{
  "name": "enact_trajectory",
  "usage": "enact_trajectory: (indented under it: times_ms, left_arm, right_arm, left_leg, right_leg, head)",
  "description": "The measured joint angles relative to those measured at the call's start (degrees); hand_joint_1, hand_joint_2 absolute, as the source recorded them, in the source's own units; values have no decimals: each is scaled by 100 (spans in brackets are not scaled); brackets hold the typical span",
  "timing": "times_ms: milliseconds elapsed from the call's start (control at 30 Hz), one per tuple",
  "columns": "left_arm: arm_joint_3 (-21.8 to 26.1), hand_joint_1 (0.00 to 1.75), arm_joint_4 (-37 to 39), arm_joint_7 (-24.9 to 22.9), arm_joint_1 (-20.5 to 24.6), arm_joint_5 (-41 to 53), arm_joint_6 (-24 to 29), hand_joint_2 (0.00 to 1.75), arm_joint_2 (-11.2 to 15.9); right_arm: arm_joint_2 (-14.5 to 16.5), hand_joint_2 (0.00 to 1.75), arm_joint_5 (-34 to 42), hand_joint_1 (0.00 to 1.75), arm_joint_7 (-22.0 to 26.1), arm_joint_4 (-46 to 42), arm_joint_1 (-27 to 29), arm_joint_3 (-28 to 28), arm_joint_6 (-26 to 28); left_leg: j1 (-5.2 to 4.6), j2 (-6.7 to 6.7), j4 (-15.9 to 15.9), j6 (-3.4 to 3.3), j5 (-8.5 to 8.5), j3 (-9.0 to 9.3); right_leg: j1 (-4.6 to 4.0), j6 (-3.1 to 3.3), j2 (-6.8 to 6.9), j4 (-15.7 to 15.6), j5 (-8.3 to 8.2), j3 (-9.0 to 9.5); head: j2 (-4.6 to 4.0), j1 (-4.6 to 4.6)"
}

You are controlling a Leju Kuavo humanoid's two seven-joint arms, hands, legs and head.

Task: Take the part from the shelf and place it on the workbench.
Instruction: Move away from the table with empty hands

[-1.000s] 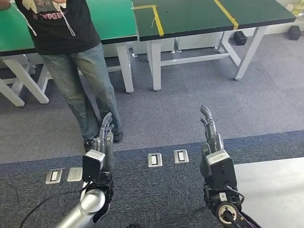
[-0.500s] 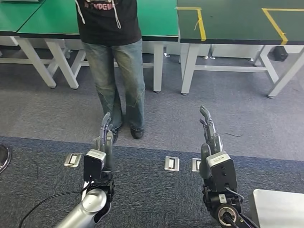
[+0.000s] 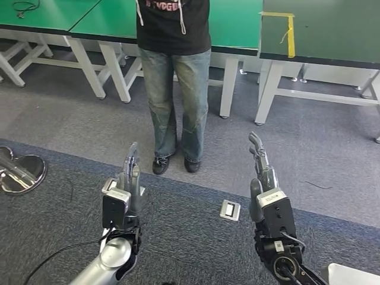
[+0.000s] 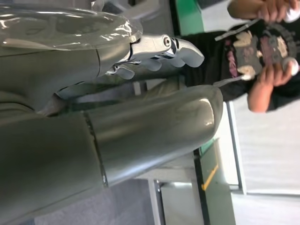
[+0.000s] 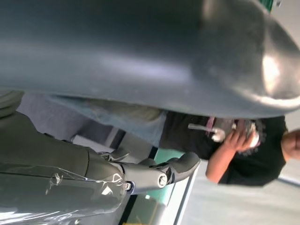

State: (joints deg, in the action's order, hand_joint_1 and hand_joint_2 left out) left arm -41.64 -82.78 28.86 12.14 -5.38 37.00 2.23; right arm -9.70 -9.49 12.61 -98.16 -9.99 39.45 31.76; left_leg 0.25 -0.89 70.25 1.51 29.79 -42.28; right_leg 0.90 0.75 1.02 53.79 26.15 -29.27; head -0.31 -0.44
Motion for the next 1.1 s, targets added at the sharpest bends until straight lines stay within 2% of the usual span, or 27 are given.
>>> enact_trajectory:
  times_ms: [33,67,100,167,200,233,300,333,400,467,500,533,567,600,633,667,700,733,767,833,867,900,967,1000,1033,1067,1100]
  left_arm:
    - [0,0,-1,-13,-2,1,-1,0,4]
    - [0,0,-1,-21,-3,0,-2,0,9]
    - [0,0,-2,-24,0,-1,-3,0,13]
    - [0,0,-6,-25,14,-2,-3,0,20]
    - [0,0,-11,-25,25,-3,-2,0,20]
    - [0,0,-16,-25,35,-8,1,0,21]
    - [1,0,-23,-25,46,-21,11,0,26]
    - [1,0,-25,-24,46,-28,16,0,30]
    - [1,0,-31,-23,57,-34,23,0,31]
    - [0,0,-32,-22,66,-41,34,0,30]
    - [0,0,-32,-22,65,-43,44,0,30]
    - [0,0,-32,-23,60,-45,52,0,31]
    - [0,0,-32,-23,57,-46,60,0,31]
    - [0,0,-32,-24,54,-47,63,0,31]
    - [0,0,-32,-25,54,-48,64,0,31]
    - [0,0,-32,-25,56,-48,63,0,31]
    - [0,0,-32,-26,59,-51,63,0,31]
    - [0,0,-32,-28,63,-56,62,0,31]
    - [1,0,-32,-29,62,-60,62,0,32]
    - [1,0,-32,-30,54,-65,62,0,36]
    - [1,0,-34,-28,53,-64,62,0,39]
    - [0,0,-36,-28,63,-64,63,0,42]
    - [0,0,-38,-28,80,-66,64,0,44]
    - [0,0,-38,-28,80,-69,64,0,46]
    - [0,0,-38,-29,72,-73,64,0,49]
    - [1,0,-38,-29,65,-77,64,0,52]
    - [1,0,-38,-29,61,-79,64,0,56]
  right_arm:
    - [0,0,0,0,-3,0,0,0,1]
    - [0,0,0,0,-5,0,-3,-1,2]
    - [0,0,0,0,-7,0,-7,-1,4]
    - [0,0,0,0,-9,0,-22,-3,4]
    - [0,0,1,0,-9,0,-33,-4,1]
    - [0,0,1,0,-8,0,-44,-4,-4]
    - [0,0,2,0,-6,-1,-65,-2,-16]
    - [-1,0,3,0,-4,-1,-73,-3,-21]
    - [-2,0,5,0,4,-1,-85,-9,-27]
    - [-2,0,17,0,9,0,-78,-12,-27]
    - [-2,0,22,0,7,2,-70,-11,-27]
    - [-2,0,26,0,6,4,-64,-10,-26]
    - [-2,0,26,0,5,5,-63,-10,-25]
    - [-2,0,26,0,1,7,-64,-10,-24]
    - [-3,0,26,0,-7,7,-65,-10,-19]
    - [-6,0,26,0,-20,7,-65,-12,-12]
    - [-9,0,25,0,-36,5,-66,-13,-2]
    - [-13,0,23,0,-52,4,-65,-14,7]
    - [-15,0,21,0,-66,3,-65,-15,14]
    - [-15,0,20,0,-79,2,-72,-14,17]
    - [-15,0,20,0,-80,1,-77,-13,17]
    - [-15,0,19,0,-80,0,-80,-12,16]
    - [-16,0,19,0,-85,-2,-73,-10,16]
    - [-16,0,19,0,-89,-2,-68,-8,16]
    - [-16,0,20,0,-92,-2,-64,-6,16]
    - [-16,0,20,0,-93,-2,-63,-4,15]
    - [-15,0,20,0,-94,-2,-63,-2,15]
  left_leg:
    - [14,18,156,10,6,-97]
    - [23,38,59,15,-101,-57]
    - [27,81,-265,11,-287,109]
    - [2,321,-1159,-22,-636,594]
    - [-20,411,-1462,-51,-718,754]
    - [-45,462,-1613,-82,-738,830]
    - [-69,349,-1647,-151,-730,829]
    - [-62,290,-1665,-182,-736,841]
    - [-29,173,-1704,-247,-751,881]
    - [-22,51,-1710,-287,-749,901]
    - [-27,-20,-1709,-300,-747,906]
    - [-31,-99,-1706,-302,-744,912]
    - [-32,-182,-1703,-302,-741,923]
    - [-32,-264,-1699,-299,-736,937]
    - [-30,-346,-1693,-291,-727,956]
    - [-34,-420,-1683,-277,-717,966]
    - [-35,-495,-1667,-259,-710,957]
    - [-30,-559,-1655,-232,-713,937]
    - [-20,-623,-1651,-200,-724,908]
    - [1,-692,-1646,-132,-740,867]
    - [-10,-612,-1577,-105,-693,831]
    - [-22,-465,-1395,-80,-584,739]
    - [-28,-116,-676,-40,-222,370]
    - [-12,-30,-256,-21,-54,146]
    - [3,11,37,-6,28,-14]
    - [16,32,125,6,4,-71]
    - [24,58,-46,12,-132,11]
  right_leg:
    - [-1,0,79,0,5,-3]
    - [-1,-3,156,0,11,-1]
    - [0,-12,226,0,20,7]
    - [-16,-48,345,2,50,33]
    - [-28,-74,392,3,68,45]
    - [-41,-102,437,4,85,58]
    - [-42,-166,534,-3,114,91]
    - [-28,-199,509,21,150,92]
    - [-2,-246,273,348,368,-39]
    - [10,-263,-6,1172,749,-428]
    - [11,-270,-62,1584,890,-638]
    - [11,-273,-82,1824,921,-780]
    - [14,-269,-93,1818,822,-812]
    - [16,-259,-109,1610,637,-746]
    - [20,-242,-167,1224,382,-594]
    - [28,-218,-300,810,181,-424]
    - [36,-199,-420,453,59,-262]
    - [37,-182,-518,212,-2,-149]
    - [33,-168,-561,115,12,-95]
    - [30,-131,-444,65,-1,-53]
    - [39,-101,-372,35,-16,-34]
    - [49,-69,-295,5,-31,-18]
    - [42,-22,-136,-26,-38,-7]
    - [32,-11,-53,-26,-32,-11]
    - [24,-6,29,-26,-24,-12]
    - [21,-8,108,-25,-15,-10]
    - [21,-15,182,-25,-3,-2]
  head:
    - [0,-17]
    - [0,-40]
    - [0,-64]
    - [-1,-110]
    - [-1,-116]
    - [-1,-114]
    - [0,-87]
    - [0,-81]
    - [0,-44]
    - [0,42]
    - [0,80]
    - [0,102]
    - [-1,118]
    - [-1,135]
    - [-1,156]
    - [-1,177]
    - [0,189]
    - [0,194]
    - [-1,193]
    - [-2,185]
    - [-2,163]
    - [-1,122]
    - [-1,34]
    - [-1,2]
    - [-1,-16]
    - [-1,-34]
    - [0,-56]
